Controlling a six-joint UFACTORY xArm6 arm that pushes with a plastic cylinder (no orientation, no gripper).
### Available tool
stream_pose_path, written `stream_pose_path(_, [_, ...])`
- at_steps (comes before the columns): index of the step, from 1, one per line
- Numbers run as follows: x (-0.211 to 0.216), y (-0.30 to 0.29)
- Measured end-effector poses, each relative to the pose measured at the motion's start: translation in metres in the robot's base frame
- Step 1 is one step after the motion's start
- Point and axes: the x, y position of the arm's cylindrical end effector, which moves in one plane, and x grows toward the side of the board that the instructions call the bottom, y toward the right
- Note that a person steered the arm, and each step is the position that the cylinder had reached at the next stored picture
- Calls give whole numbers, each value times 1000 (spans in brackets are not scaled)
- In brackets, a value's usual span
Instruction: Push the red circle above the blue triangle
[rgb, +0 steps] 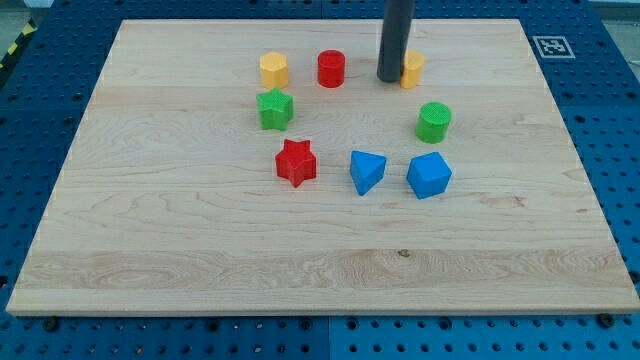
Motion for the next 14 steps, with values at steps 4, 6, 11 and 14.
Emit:
stream_pose_path(4, [-48, -44])
stream_pose_path(6, [-55, -42])
stream_pose_path(11, [-55, -94])
stream_pose_path(14, [-47, -129])
